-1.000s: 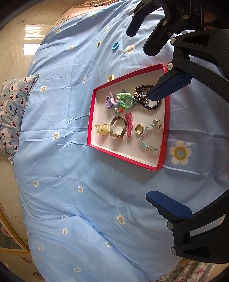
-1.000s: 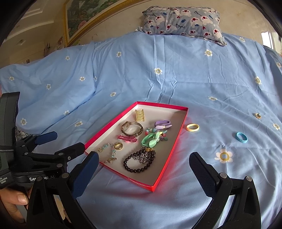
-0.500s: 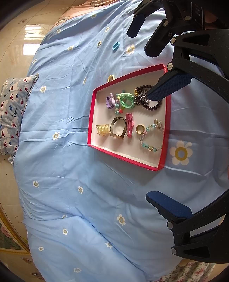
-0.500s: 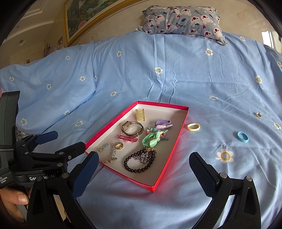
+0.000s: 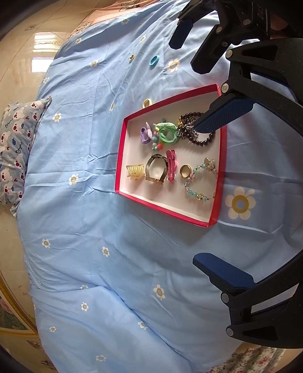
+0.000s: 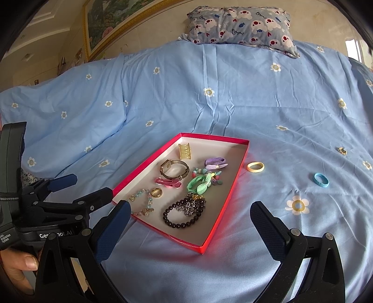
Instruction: Organize jewelry
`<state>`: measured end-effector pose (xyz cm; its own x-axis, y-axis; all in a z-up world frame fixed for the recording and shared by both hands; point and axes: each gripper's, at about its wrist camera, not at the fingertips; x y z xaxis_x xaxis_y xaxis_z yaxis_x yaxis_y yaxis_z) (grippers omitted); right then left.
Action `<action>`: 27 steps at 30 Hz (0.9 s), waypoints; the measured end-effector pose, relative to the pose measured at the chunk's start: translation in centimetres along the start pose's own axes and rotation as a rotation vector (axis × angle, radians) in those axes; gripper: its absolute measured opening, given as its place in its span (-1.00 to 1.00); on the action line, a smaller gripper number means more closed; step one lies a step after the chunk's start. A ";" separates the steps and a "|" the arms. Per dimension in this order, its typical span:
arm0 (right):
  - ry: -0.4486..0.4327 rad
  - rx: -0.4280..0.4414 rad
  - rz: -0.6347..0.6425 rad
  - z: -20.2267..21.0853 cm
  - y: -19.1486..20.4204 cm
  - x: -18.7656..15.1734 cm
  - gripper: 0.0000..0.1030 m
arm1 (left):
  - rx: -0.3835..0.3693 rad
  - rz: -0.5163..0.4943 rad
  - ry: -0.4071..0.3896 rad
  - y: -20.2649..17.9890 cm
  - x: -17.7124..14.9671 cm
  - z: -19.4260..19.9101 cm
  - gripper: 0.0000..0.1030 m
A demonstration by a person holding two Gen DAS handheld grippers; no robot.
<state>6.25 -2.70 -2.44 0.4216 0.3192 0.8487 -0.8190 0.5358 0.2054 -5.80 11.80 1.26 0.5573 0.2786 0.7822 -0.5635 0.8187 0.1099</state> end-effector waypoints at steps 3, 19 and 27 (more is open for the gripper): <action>0.002 0.002 -0.004 0.0 -0.1 0.0 1.00 | 0.001 -0.001 0.002 0.1 0.1 -0.2 1.00; 0.007 0.002 -0.003 0.0 -0.1 -0.1 1.00 | -0.001 -0.002 0.002 0.0 0.0 -0.3 1.00; 0.007 0.002 -0.004 0.0 -0.1 -0.1 1.00 | -0.001 -0.003 0.003 0.0 0.0 -0.3 1.00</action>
Point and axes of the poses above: each gripper's, at about its wrist camera, not at the fingertips, and z roughly against the way its jaws point, y to its left, x to its top, and after that the axes turned 6 degrees about x, right-handed
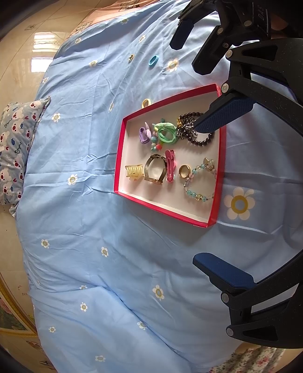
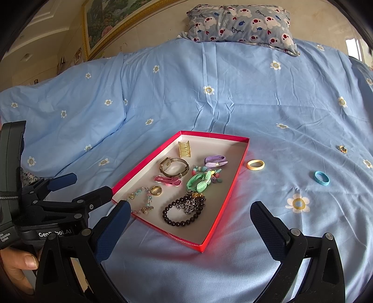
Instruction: Organize jewelry
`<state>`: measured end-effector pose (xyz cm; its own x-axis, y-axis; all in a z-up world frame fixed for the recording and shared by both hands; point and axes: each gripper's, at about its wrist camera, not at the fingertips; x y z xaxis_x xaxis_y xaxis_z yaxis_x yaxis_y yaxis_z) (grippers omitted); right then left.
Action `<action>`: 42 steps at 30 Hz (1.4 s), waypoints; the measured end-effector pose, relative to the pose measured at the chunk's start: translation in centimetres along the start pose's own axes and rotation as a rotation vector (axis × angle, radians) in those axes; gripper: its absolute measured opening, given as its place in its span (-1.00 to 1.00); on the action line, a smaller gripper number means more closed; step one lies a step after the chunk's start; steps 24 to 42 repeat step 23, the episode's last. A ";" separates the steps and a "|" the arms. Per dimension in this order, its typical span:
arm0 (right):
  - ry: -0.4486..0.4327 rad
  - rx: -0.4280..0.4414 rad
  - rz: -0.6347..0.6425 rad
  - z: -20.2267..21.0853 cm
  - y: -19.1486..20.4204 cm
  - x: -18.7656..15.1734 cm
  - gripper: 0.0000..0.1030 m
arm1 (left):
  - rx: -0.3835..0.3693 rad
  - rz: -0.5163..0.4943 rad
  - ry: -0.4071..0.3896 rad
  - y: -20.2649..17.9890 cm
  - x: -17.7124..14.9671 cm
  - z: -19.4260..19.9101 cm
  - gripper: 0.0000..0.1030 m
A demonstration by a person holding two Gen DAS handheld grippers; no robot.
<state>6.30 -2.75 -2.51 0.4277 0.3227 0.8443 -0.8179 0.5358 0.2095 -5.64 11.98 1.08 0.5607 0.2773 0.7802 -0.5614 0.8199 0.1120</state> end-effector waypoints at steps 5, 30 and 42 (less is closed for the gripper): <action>0.002 0.001 0.000 0.0 0.0 0.0 1.00 | -0.005 0.000 0.000 0.0 0.0 0.0 1.00; 0.020 0.000 -0.008 -0.6 -0.4 -0.5 1.00 | -0.025 0.001 0.015 -0.3 -0.2 -0.3 1.00; 0.020 0.000 -0.008 -0.6 -0.4 -0.5 1.00 | -0.025 0.001 0.015 -0.3 -0.2 -0.3 1.00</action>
Point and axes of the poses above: each gripper's, at about its wrist camera, not at the fingertips, and z roughly against the way its jaws point, y to its left, x to its top, and after that the axes turned 6 degrees about x, right-handed
